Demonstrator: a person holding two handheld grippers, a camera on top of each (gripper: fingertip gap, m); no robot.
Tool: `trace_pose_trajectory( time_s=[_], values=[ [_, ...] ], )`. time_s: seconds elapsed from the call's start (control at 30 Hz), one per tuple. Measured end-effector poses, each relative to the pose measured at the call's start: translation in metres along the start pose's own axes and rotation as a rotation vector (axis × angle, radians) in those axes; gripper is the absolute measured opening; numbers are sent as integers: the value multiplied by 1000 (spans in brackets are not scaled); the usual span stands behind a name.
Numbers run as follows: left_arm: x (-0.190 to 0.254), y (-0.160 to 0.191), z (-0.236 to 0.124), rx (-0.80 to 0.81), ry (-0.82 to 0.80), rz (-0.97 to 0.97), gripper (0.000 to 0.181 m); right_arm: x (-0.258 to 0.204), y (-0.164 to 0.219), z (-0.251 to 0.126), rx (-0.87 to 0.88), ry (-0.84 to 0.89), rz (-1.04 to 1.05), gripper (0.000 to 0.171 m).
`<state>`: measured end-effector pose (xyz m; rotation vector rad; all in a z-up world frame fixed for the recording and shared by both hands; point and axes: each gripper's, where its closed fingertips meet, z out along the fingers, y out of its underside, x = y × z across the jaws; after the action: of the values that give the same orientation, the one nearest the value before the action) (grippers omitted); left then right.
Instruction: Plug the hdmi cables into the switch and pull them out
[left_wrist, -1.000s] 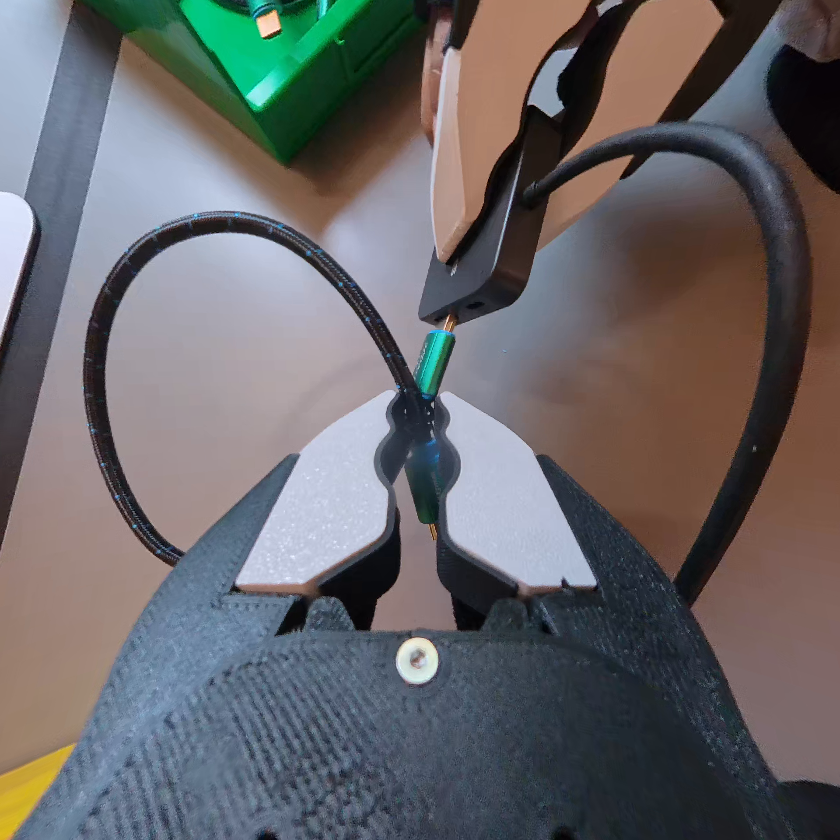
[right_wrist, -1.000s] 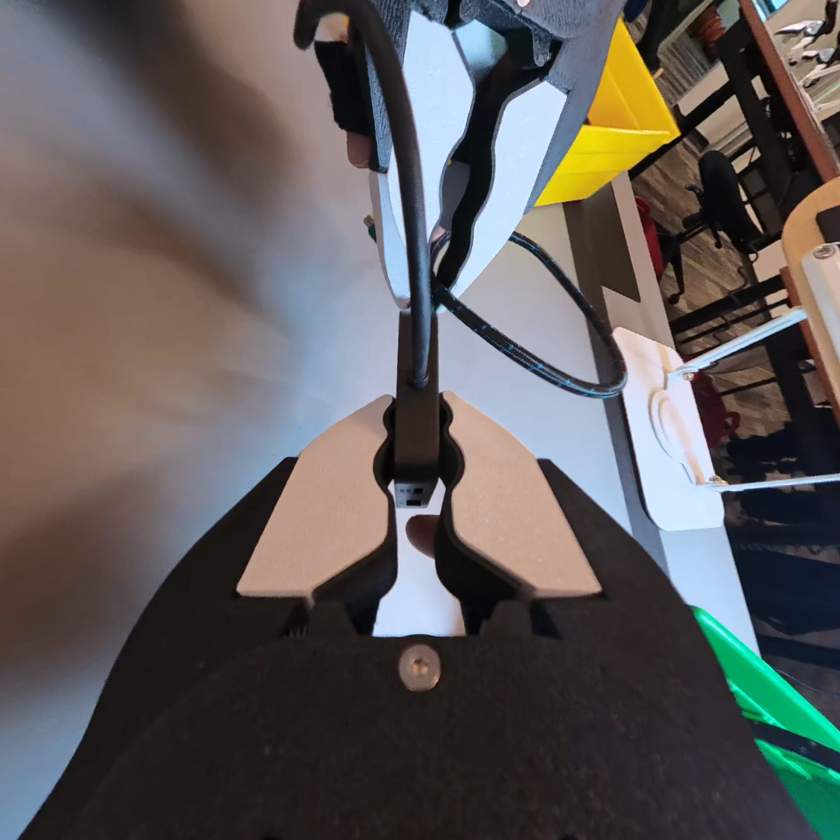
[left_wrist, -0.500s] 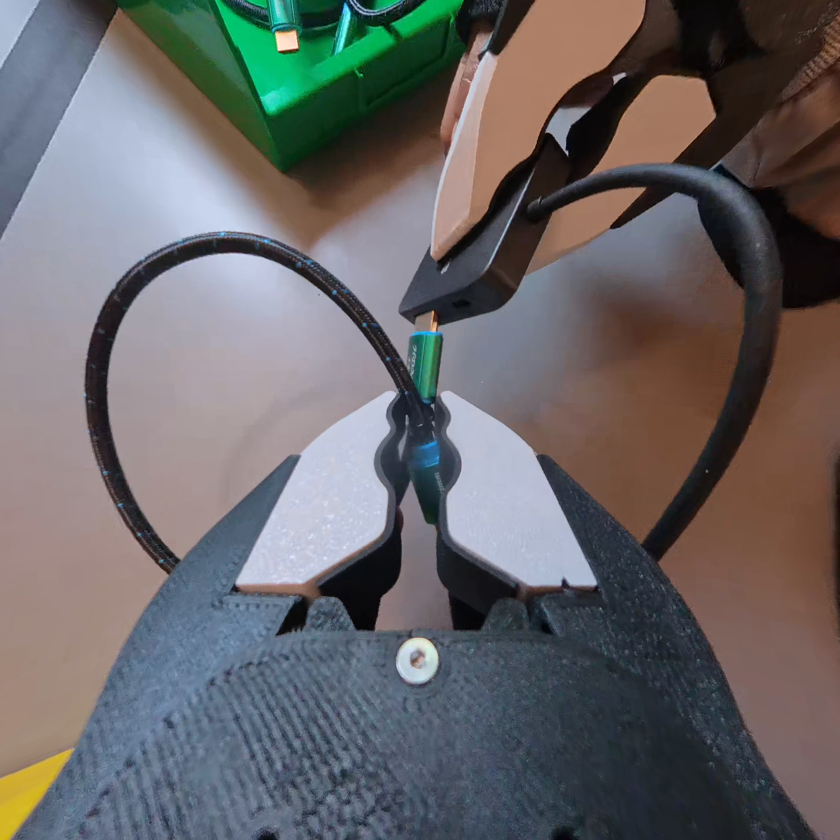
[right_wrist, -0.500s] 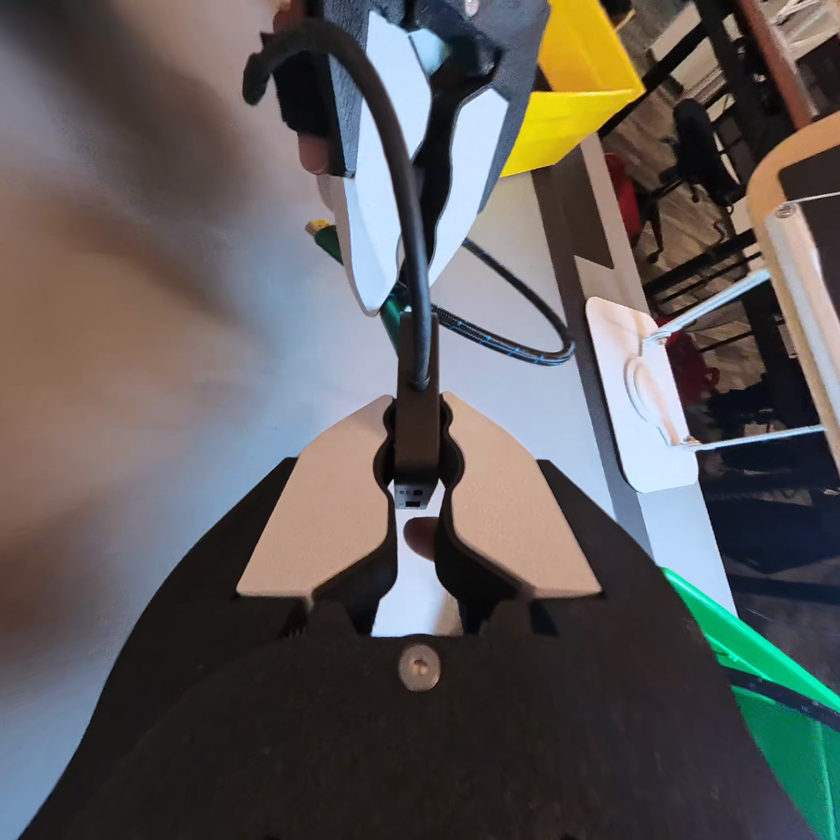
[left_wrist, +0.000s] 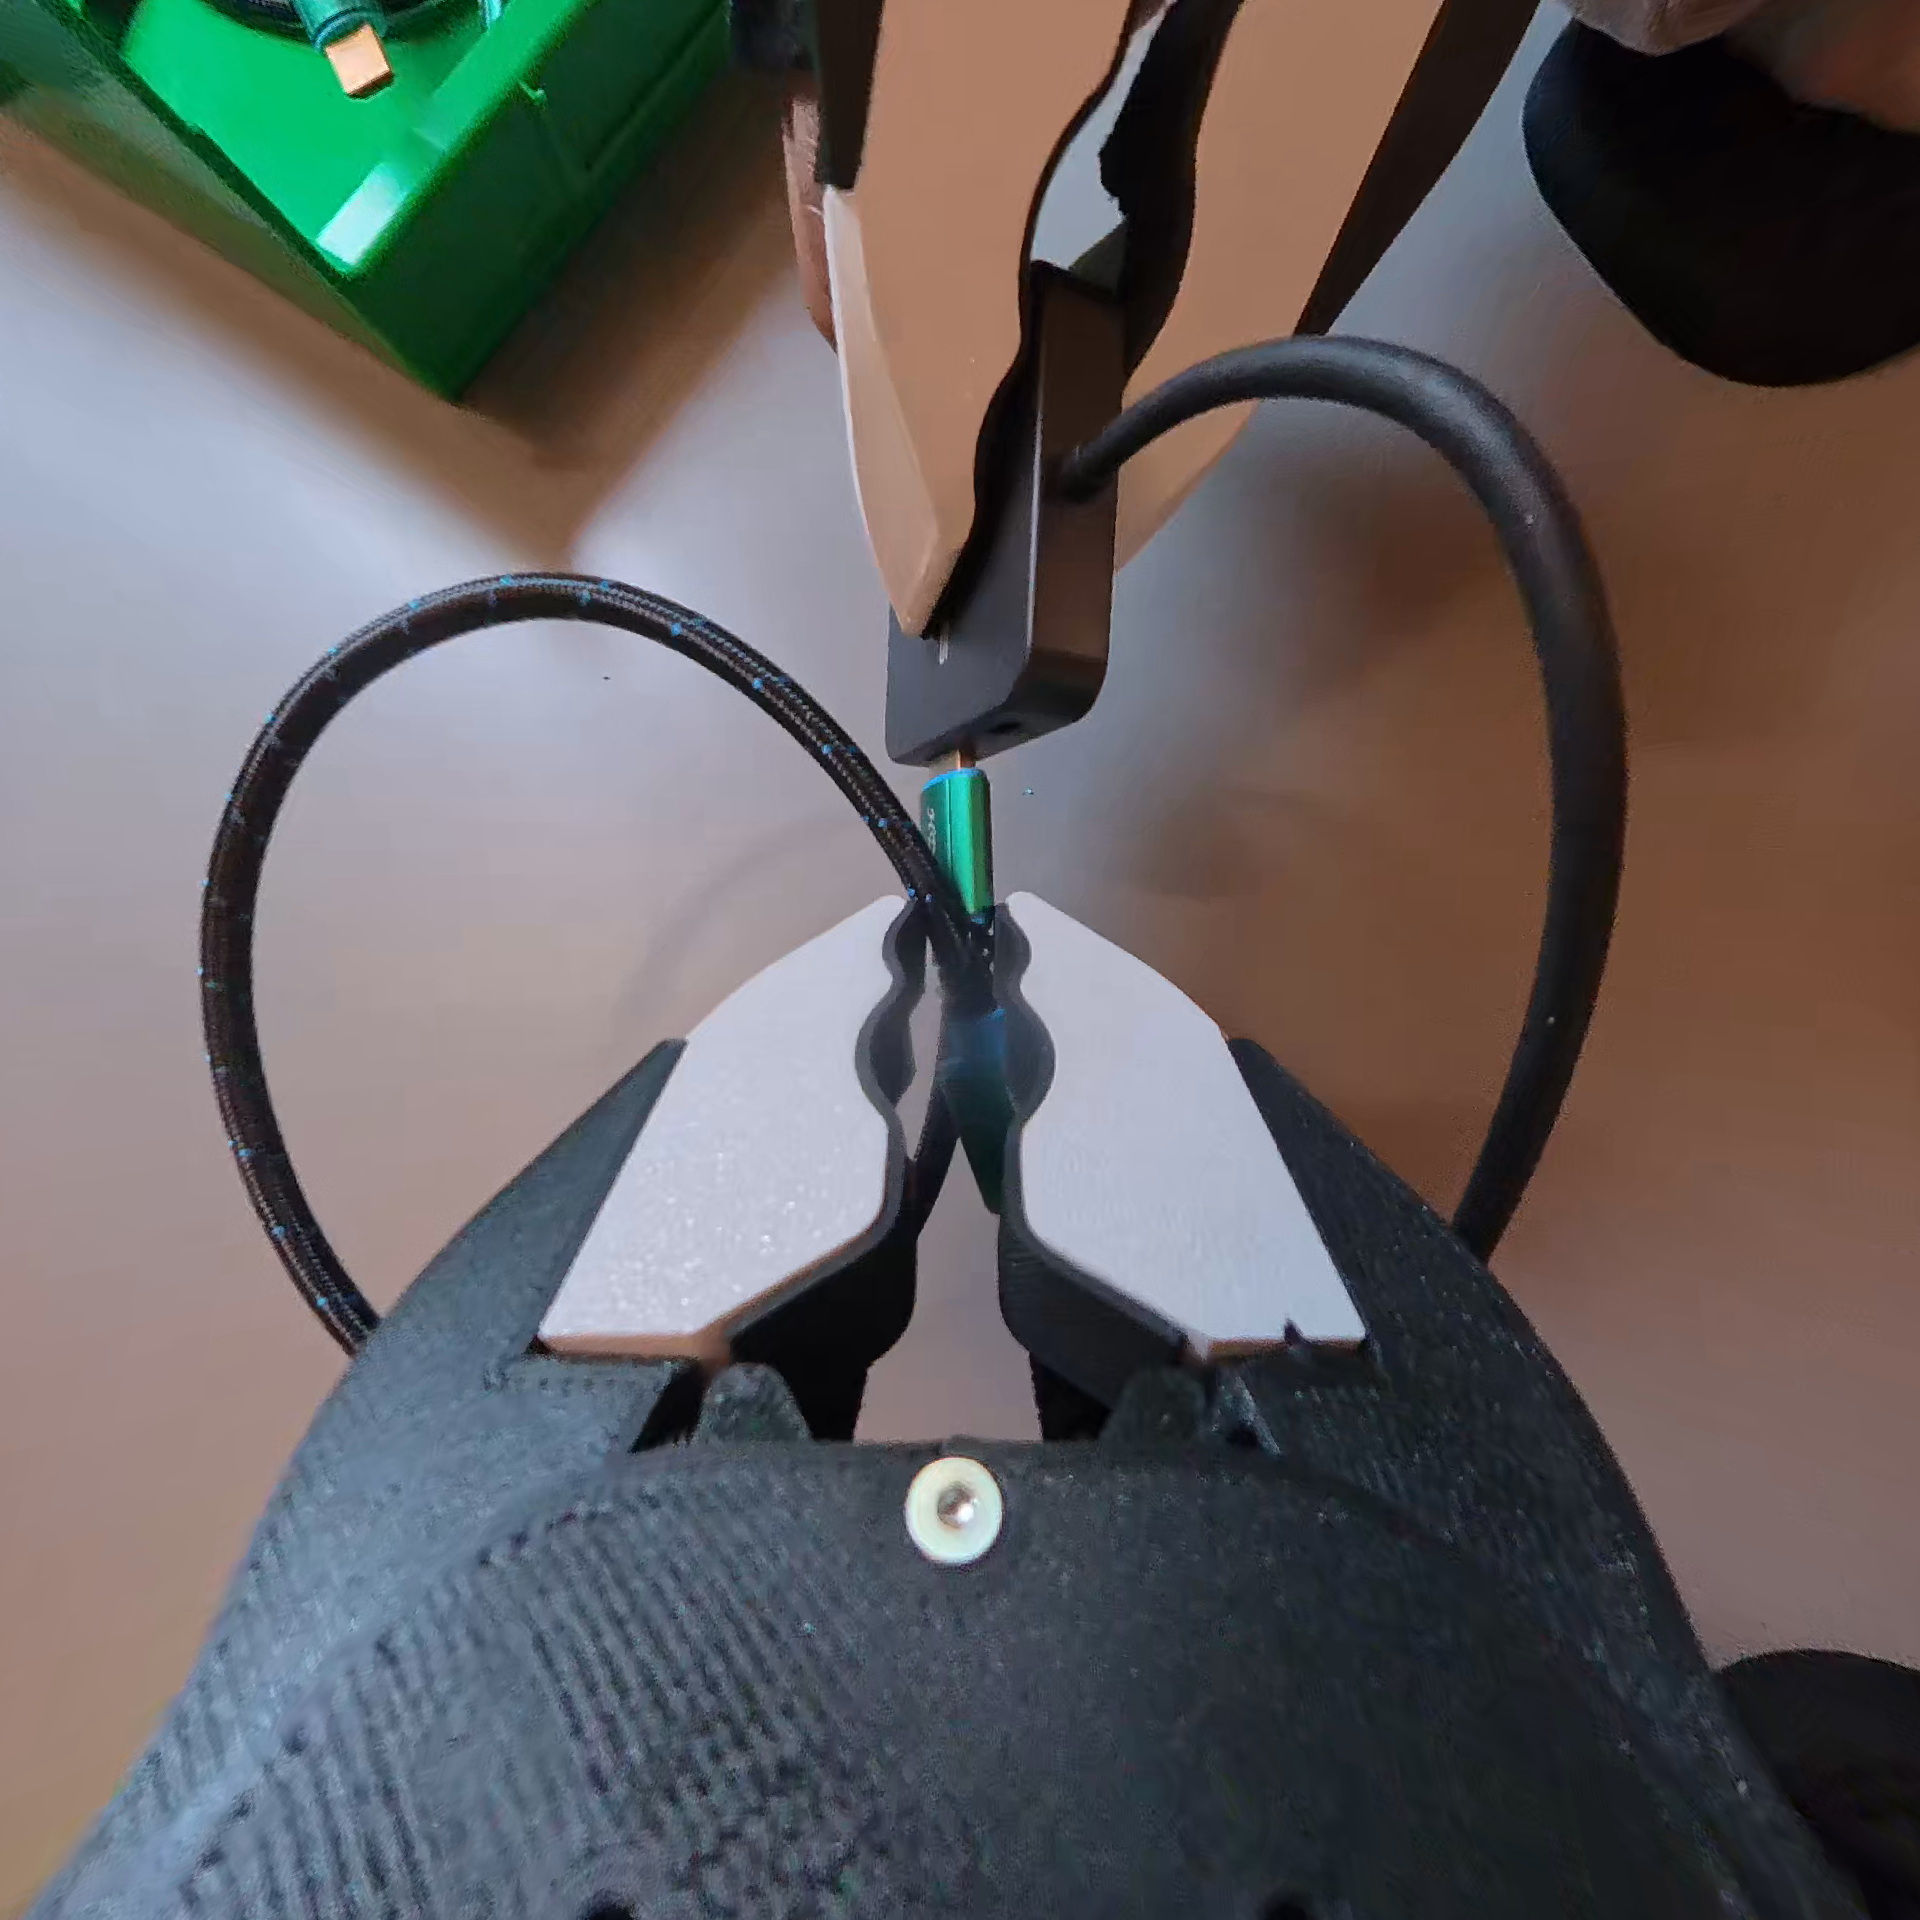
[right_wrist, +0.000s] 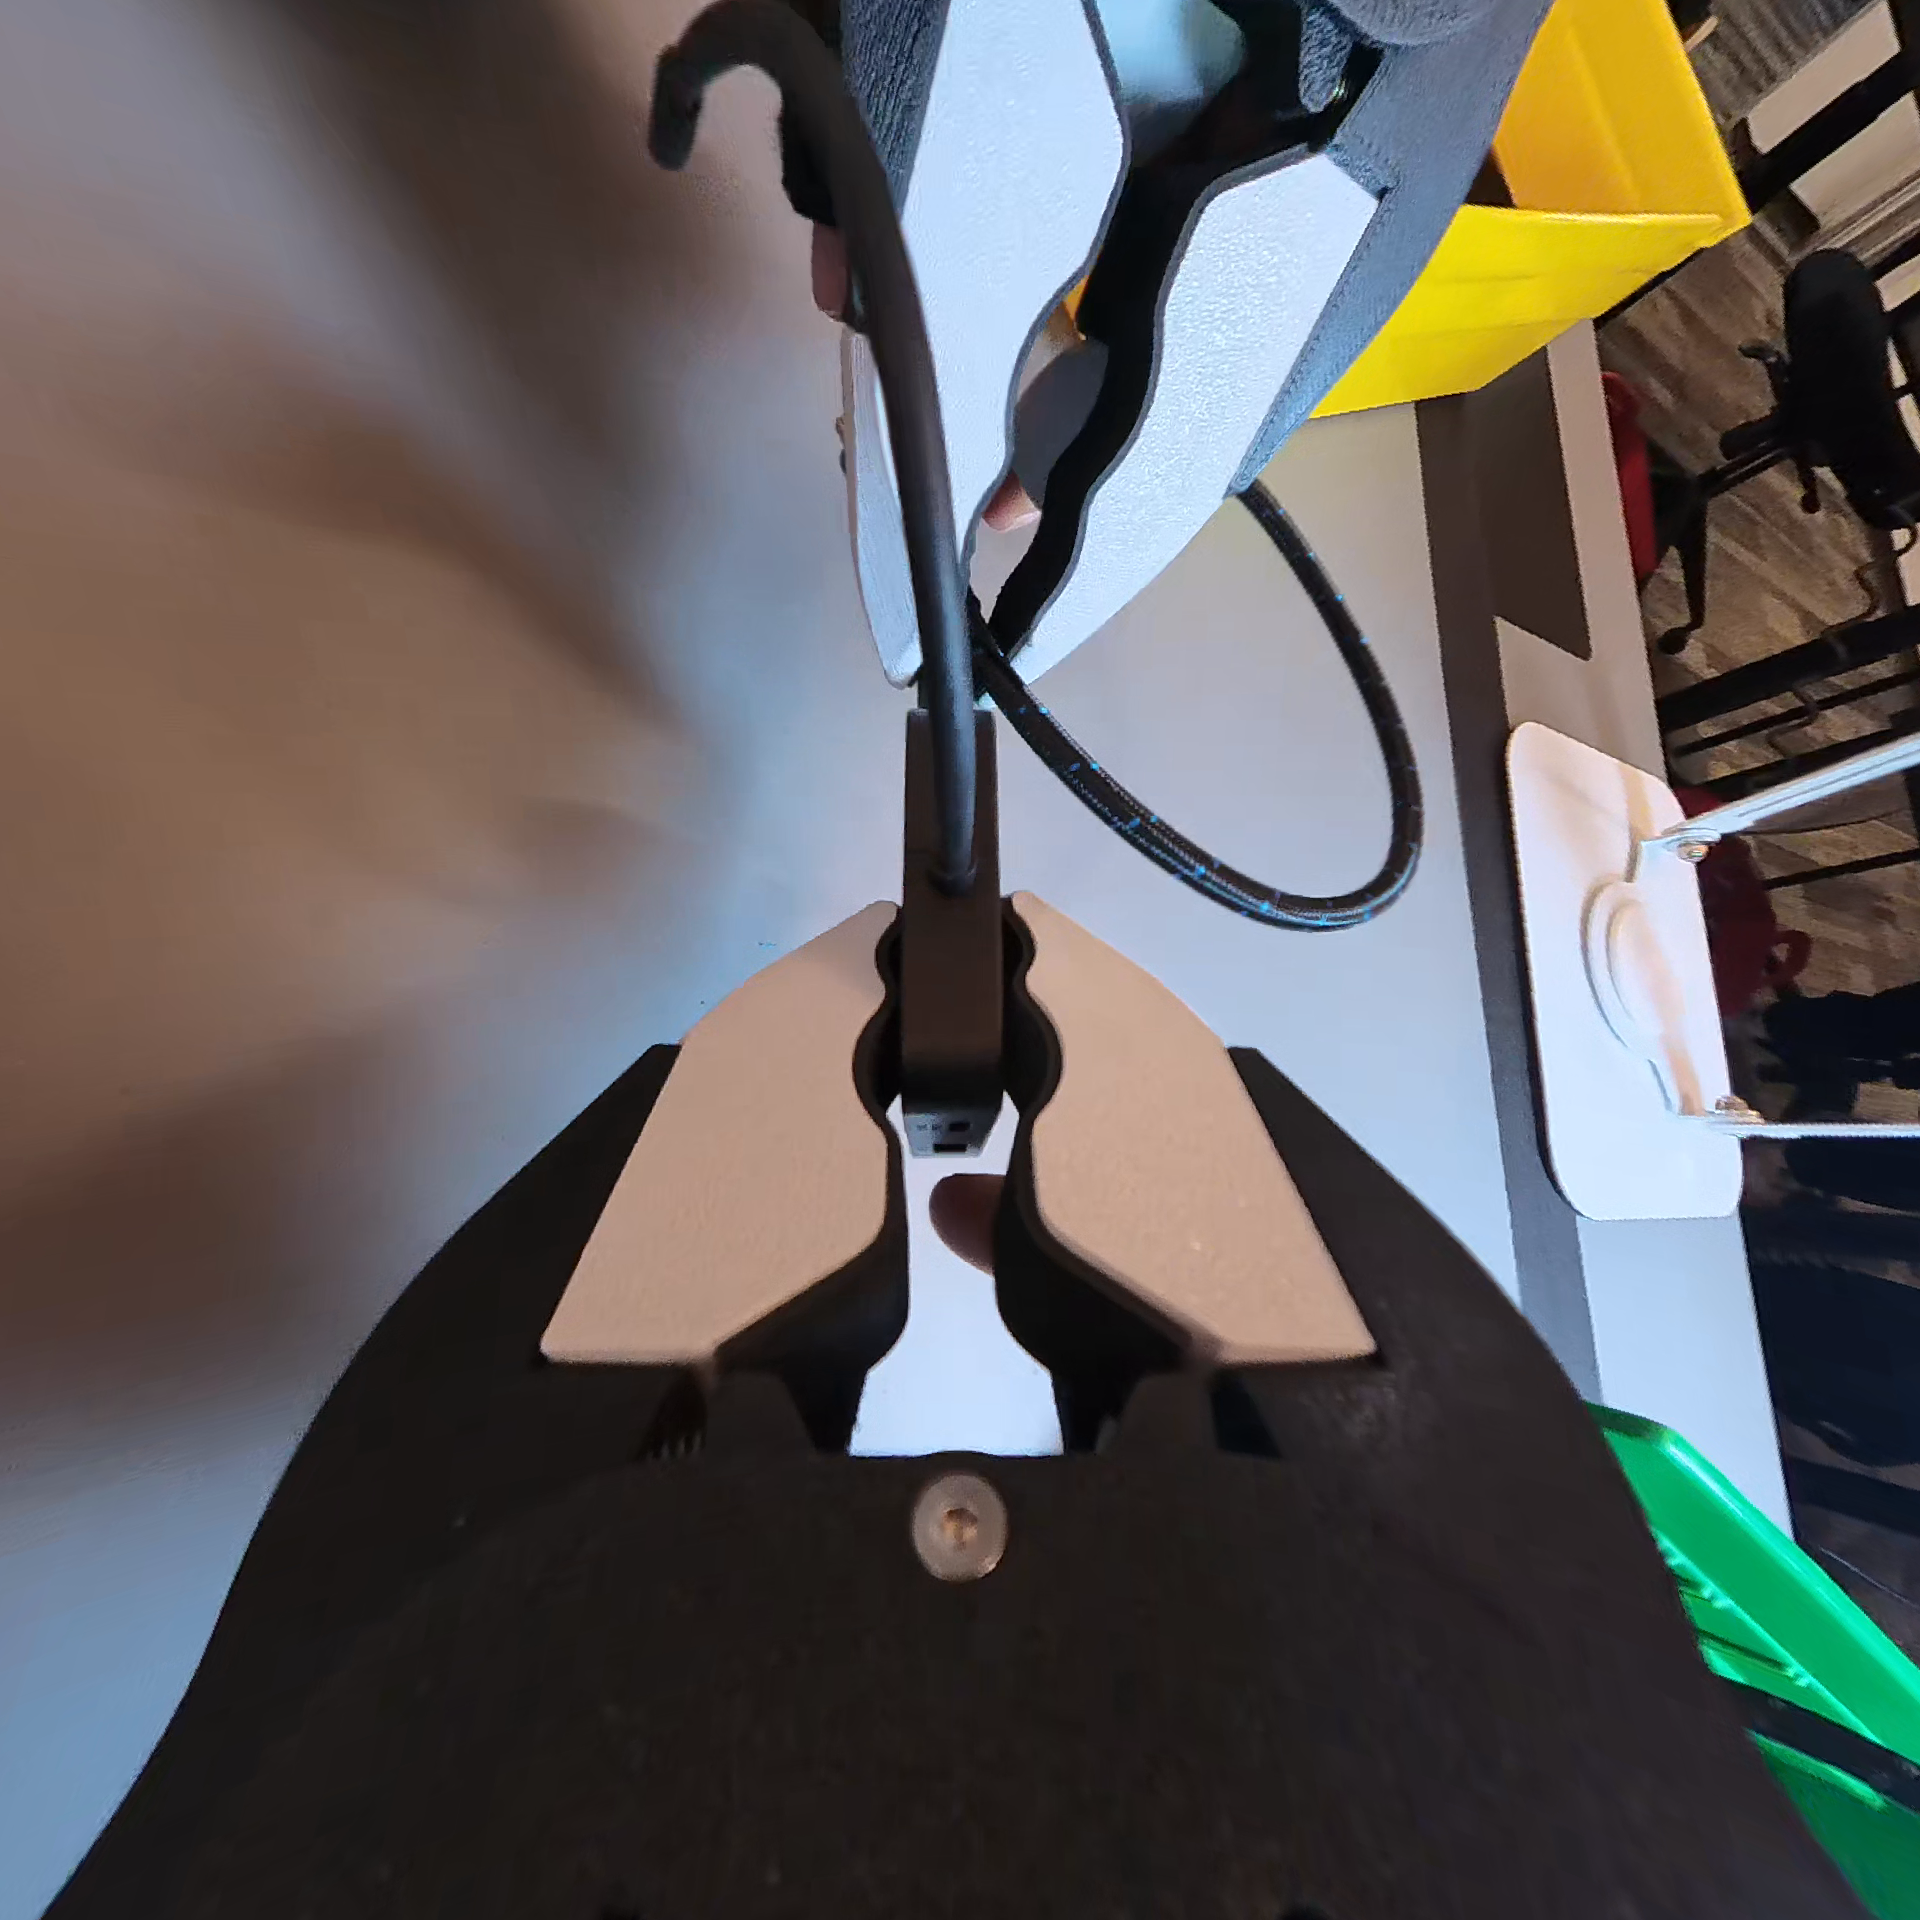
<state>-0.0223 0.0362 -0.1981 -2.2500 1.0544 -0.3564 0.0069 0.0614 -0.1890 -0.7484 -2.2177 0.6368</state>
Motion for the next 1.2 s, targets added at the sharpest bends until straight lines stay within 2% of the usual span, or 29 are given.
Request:
trace_pose_trajectory(
  time_s=[0.27, 0.37, 0.43, 0.57, 0.6, 0.7, 0.83, 0.97, 1.2],
  values=[
    [1, 2, 7, -5, 2, 26, 12, -8, -3, 7, 43, -51, 54, 12],
    [8, -19, 2, 110, 39, 13, 8, -8, -15, 8, 129, -68, 89, 13],
    [7, -19, 0, 88, 11, 32, 9, -5, -16, 6, 147, -57, 100, 13],
    [5, -48, -30, 283, 24, -22, 11, 13, -38, -22, 352, -41, 209, 13],
    [5, -50, -36, 285, 9, -2, 14, 14, -40, -26, 361, -37, 210, 13],
    [3, -39, -37, 184, -95, 108, 23, 13, -41, -27, 356, -33, 198, 13],
    [0, -27, -24, 94, -120, 123, 29, 11, -39, -24, 338, -42, 197, 13],
    [-8, -14, -14, 53, -130, 121, 13, 8, -27, -17, 256, -47, 177, 14],
    [-17, 9, 1, -32, -141, 173, 26, 15, -7, -19, 213, -36, 217, 13]
  ],
)
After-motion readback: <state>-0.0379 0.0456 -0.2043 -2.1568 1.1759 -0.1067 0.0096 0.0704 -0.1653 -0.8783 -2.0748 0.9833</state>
